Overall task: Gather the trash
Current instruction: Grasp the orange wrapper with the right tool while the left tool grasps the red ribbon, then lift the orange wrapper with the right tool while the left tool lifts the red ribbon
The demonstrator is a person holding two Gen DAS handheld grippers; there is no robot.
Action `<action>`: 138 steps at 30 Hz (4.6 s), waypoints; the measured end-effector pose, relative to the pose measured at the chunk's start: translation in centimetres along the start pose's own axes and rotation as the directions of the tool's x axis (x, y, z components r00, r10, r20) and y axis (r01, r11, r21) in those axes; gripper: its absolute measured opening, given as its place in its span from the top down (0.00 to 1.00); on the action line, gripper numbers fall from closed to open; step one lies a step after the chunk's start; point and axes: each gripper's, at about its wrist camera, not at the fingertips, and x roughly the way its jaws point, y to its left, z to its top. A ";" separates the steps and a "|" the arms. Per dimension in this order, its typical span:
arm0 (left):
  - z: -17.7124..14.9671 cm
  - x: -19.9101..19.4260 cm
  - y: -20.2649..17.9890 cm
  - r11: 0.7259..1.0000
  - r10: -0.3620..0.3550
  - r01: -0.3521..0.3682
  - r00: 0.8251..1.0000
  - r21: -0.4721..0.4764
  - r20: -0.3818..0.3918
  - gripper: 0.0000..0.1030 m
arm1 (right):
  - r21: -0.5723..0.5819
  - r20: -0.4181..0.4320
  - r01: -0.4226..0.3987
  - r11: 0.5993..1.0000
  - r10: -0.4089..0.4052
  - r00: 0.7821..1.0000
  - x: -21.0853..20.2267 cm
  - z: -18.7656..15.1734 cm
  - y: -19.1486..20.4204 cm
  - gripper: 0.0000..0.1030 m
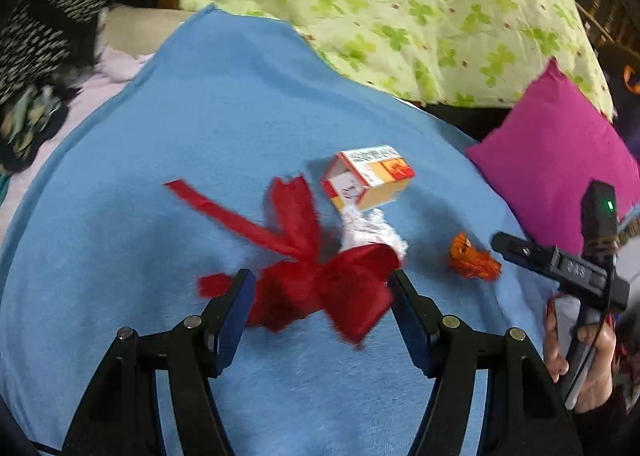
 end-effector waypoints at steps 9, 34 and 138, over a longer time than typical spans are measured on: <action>0.0 2.1 -0.5 1.000 -0.012 0.013 0.999 0.019 -0.039 0.60 | -0.023 -0.070 0.081 0.996 -0.083 0.994 3.0 -0.7 -0.6 0.41; -0.5 0.6 -0.9 0.998 0.054 -0.054 0.998 0.027 -0.010 0.37 | 0.035 -0.145 -0.107 0.994 0.111 0.983 -1.4 -5.7 0.9 0.53; -2.7 5.3 -8.6 0.980 -0.042 0.060 0.994 0.187 -0.097 0.28 | 0.017 -0.067 -0.047 0.999 0.048 0.997 -4.6 -6.7 -1.1 0.53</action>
